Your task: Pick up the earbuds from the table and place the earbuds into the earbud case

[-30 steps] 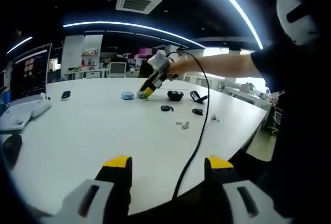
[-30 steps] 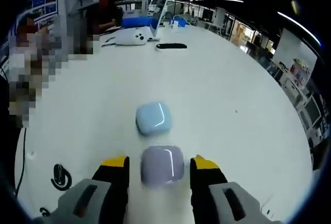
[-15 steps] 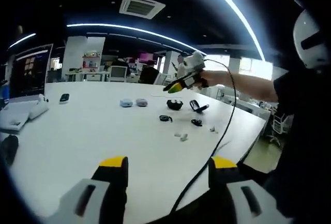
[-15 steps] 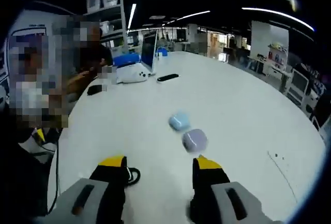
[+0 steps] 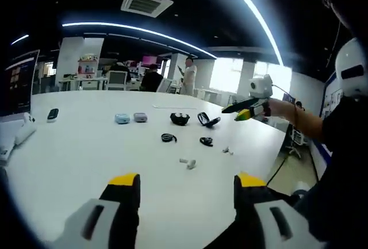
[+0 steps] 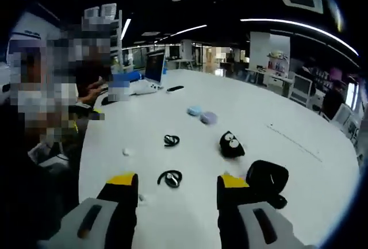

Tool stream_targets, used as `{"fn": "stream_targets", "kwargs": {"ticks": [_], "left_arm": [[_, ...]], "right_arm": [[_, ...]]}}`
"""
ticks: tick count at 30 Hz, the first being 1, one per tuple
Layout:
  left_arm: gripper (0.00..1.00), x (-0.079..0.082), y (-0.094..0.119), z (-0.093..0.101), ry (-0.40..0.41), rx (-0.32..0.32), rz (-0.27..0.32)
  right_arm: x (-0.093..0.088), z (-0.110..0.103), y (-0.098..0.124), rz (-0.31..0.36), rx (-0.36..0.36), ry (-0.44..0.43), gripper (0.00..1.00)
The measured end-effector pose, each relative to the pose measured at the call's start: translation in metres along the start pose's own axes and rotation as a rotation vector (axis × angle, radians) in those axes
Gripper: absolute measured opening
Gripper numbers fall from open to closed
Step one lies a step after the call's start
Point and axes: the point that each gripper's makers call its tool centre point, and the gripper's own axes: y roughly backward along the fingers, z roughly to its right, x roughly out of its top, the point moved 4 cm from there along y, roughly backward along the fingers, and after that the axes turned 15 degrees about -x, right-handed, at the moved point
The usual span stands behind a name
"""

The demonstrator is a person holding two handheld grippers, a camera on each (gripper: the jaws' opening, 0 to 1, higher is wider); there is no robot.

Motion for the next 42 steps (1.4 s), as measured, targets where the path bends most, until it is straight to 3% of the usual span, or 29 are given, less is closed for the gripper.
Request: {"fn": "stream_targets", "kwargs": {"ticks": [2,8,11,16,20,25,30,34,42], "left_arm": [[0.67,0.002,-0.002,0.001,-0.011,-0.002,-0.009],[0.67,0.008,-0.006,0.004,-0.036,-0.006,-0.015],[0.67,0.013,-0.007,0.004,-0.042,-0.007,-0.015],[0.68,0.022,-0.016,0.007,-0.058,-0.029,-0.014],[0.68,0.026,-0.021,0.007,-0.066,-0.047,-0.037],[0.67,0.033,-0.021,0.003,-0.091,-0.026,-0.011],[0.67,0.029,-0.022,0.000,-0.074,-0.022,0.002],[0.67,0.027,-0.019,-0.001,-0.067,-0.023,0.005],[0.66,0.024,-0.002,-0.009,-0.044,0.029,0.051]], "right_arm": [[-0.015,0.009,0.016,0.033,-0.065,-0.036,0.54],[-0.048,0.017,0.050,0.099,-0.164,-0.169,0.54],[-0.062,0.017,0.062,0.113,-0.218,-0.189,0.54],[-0.073,0.010,0.076,0.153,-0.268,-0.251,0.54],[-0.081,0.009,0.084,0.128,-0.291,-0.246,0.54],[-0.081,0.013,0.090,0.124,-0.316,-0.249,0.54],[-0.073,0.018,0.085,0.114,-0.323,-0.218,0.54],[-0.068,0.027,0.078,0.085,-0.330,-0.142,0.54],[-0.042,0.019,0.059,0.069,-0.333,-0.011,0.53]]}}
